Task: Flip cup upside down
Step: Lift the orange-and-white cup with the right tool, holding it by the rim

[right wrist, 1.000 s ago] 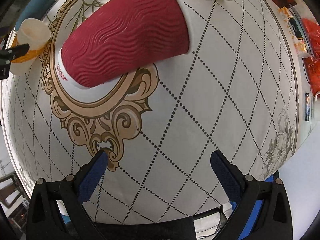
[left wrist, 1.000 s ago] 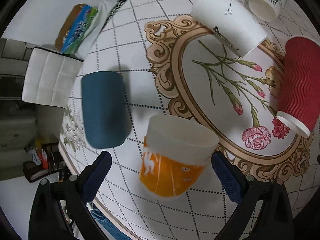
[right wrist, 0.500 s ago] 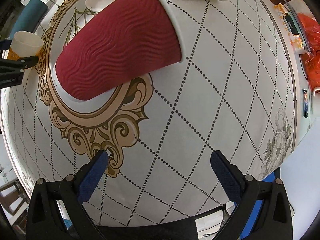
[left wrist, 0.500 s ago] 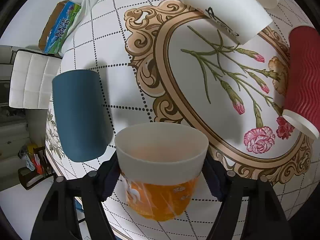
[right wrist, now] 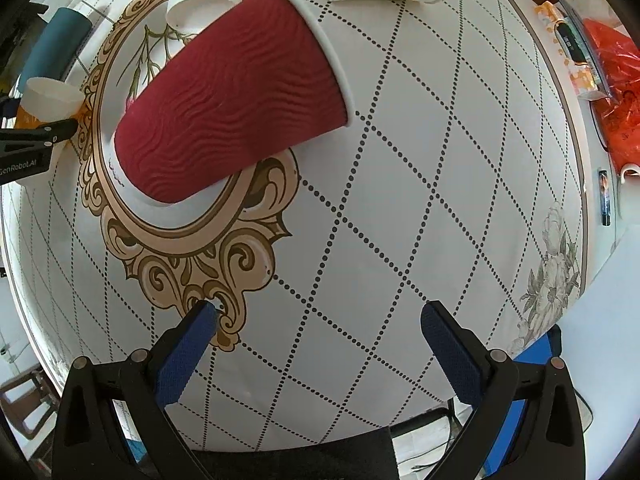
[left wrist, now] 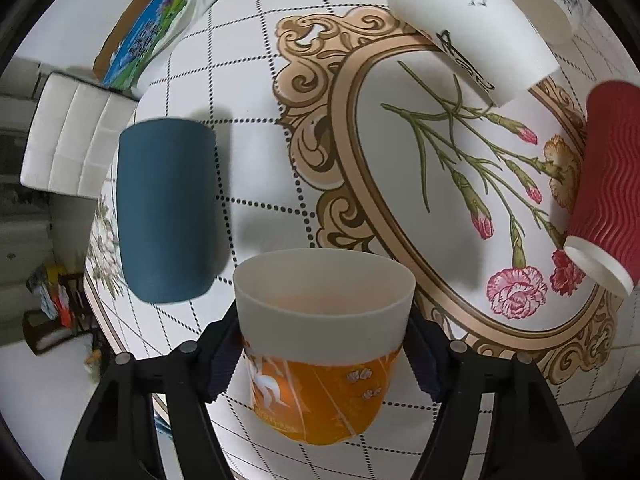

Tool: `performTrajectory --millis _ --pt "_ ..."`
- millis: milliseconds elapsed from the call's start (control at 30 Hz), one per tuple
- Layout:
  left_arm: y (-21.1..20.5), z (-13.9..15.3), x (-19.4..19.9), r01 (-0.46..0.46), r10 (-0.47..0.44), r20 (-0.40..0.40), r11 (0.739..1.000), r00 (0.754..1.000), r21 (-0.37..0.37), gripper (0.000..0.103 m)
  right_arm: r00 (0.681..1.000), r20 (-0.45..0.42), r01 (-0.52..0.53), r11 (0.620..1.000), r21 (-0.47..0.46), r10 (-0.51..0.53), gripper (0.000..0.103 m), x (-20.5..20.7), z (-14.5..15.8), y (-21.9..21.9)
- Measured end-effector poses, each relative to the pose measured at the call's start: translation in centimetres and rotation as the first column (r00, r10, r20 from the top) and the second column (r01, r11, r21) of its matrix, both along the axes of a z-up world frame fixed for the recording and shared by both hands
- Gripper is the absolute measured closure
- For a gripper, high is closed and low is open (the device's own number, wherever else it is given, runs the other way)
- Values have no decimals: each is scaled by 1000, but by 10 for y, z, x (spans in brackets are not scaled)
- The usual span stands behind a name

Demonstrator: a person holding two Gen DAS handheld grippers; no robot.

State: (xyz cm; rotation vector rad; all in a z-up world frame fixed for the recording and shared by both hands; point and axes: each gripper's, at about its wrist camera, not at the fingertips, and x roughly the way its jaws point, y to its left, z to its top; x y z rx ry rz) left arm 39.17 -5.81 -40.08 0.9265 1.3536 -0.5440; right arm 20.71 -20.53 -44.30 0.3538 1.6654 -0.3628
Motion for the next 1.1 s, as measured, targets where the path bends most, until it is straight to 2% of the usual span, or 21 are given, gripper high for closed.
performTrajectory --millis 133,233,333,500,767,800,900,933,1000,1100 --pt "8 3 8 -89 88 -39 995 995 -33 34 1000 9 11 1000 -5 -11 0 -4 7 -1" --pt "22 5 22 -189 184 -82 980 979 -54 34 1000 16 21 1000 -2 -21 0 -7 15 -3" --pt "37 6 33 -291 281 -123 954 952 -66 34 999 25 30 1000 1 -30 0 -9 19 -1" --pt "60 7 42 -405 387 -175 911 905 -81 34 999 35 37 999 -1 -37 0 -13 29 4" --pt "90 17 26 -520 484 -251 849 838 -99 34 997 68 31 1000 3 -31 0 -25 50 9" --pt "93 18 23 -536 497 -264 838 827 -101 34 997 72 29 1000 5 -29 0 -27 53 10" --pt "106 21 14 -606 547 -333 789 768 -102 34 996 86 19 1000 8 -20 0 -30 62 13" --pt "110 21 6 -637 565 -371 764 737 -102 34 996 90 19 1000 9 -20 0 -32 65 13" --pt "113 22 -9 -671 581 -415 734 700 -105 34 995 97 18 1000 13 -19 0 -40 74 11" --pt "113 24 -37 -705 596 -455 701 662 -107 34 995 98 13 1000 25 -15 0 -55 80 7"
